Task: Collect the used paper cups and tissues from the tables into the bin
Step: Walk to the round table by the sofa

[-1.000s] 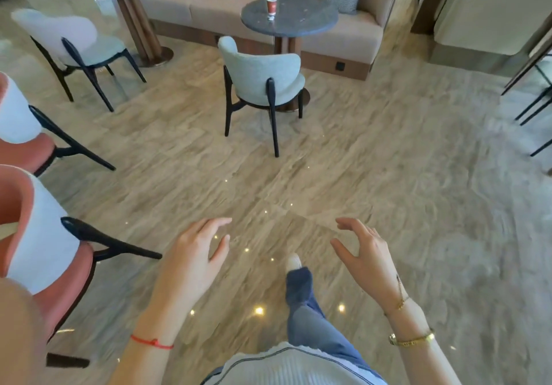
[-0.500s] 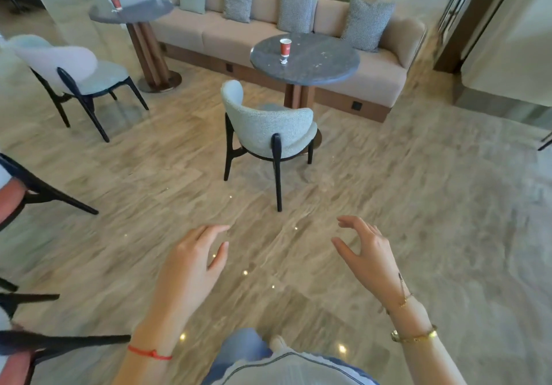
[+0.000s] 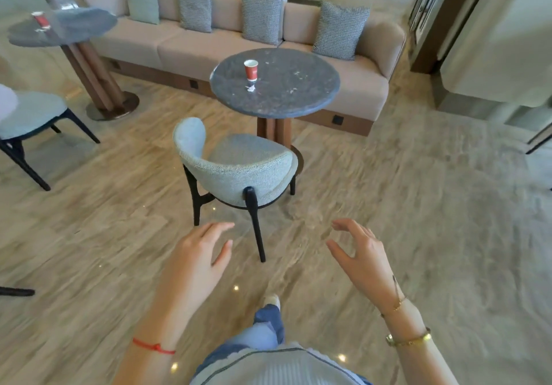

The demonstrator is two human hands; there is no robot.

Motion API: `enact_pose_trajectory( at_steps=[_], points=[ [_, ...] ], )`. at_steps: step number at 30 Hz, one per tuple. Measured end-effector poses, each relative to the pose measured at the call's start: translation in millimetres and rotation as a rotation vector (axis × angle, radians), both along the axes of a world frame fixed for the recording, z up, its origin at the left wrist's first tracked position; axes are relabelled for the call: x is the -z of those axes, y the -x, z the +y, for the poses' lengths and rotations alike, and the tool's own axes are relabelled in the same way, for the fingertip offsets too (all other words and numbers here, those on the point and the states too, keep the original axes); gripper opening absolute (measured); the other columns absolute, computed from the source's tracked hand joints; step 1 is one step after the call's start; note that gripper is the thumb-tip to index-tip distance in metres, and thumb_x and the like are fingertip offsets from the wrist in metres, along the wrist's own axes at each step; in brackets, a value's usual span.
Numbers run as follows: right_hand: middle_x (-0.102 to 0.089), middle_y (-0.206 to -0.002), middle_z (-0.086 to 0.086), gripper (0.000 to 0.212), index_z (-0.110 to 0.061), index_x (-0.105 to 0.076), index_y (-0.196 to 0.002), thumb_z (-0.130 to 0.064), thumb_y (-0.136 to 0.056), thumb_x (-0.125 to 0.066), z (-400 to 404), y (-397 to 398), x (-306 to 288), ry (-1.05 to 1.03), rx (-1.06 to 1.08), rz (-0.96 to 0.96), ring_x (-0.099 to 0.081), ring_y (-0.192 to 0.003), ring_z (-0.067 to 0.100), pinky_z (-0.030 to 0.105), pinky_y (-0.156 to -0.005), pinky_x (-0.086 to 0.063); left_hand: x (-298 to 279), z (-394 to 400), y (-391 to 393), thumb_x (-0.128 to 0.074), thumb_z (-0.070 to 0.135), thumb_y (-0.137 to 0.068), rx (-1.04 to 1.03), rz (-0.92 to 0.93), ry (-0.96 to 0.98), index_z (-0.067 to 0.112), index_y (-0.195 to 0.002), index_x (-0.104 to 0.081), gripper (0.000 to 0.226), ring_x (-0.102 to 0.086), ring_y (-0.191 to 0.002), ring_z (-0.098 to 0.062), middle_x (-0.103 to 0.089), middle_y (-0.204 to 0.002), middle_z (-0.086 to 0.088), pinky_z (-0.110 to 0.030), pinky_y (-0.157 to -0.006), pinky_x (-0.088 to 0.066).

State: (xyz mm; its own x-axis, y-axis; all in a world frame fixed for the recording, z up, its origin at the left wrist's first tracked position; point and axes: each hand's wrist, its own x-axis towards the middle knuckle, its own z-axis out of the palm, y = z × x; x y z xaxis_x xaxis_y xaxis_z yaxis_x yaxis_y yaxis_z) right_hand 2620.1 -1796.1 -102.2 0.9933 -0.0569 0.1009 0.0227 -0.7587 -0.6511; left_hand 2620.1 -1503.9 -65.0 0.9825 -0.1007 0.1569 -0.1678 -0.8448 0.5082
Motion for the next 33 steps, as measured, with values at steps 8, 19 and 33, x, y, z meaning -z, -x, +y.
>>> enact_pose_trajectory(
  at_steps=[8,19,33],
  points=[
    [-0.063,-0.108,-0.011,0.034,-0.022,-0.059,-0.116,-0.027,-0.084,-0.068,-45,-172,-9,-0.005,0.103,0.014,-0.055,-0.104,0.012,0.019,-0.088,-0.034,-5,-48,-204,-0.068,0.015,-0.084,0.109,-0.053,-0.033,0.02,-0.111,-0.067,0.027,-0.065,-0.092,-0.018,-0.068,-0.106,0.008,-0.032,-0.078,-0.05],
    [-0.062,-0.114,-0.009,0.037,-0.022,-0.056,-0.121,-0.03,-0.087,-0.065,-151,-402,6,0.009,0.06,0.069,-0.053,-0.111,0.014,0.023,-0.092,-0.037,13,-152,-420,-0.068,0.016,-0.085,0.044,-0.052,-0.051,0.02,-0.112,-0.067,0.027,-0.066,-0.084,-0.018,-0.069,-0.101,0.006,-0.029,-0.068,-0.051],
    [-0.063,-0.118,-0.003,0.036,-0.015,-0.056,-0.121,-0.025,-0.088,-0.064,-224,-714,0,0.056,-0.334,0.035,-0.055,-0.114,0.021,0.033,-0.097,-0.042,33,-245,-608,-0.06,0.025,-0.092,-0.456,0.034,0.001,0.013,-0.129,-0.056,0.039,-0.059,-0.064,-0.018,-0.067,-0.112,-0.002,-0.027,-0.065,-0.049]
  ],
)
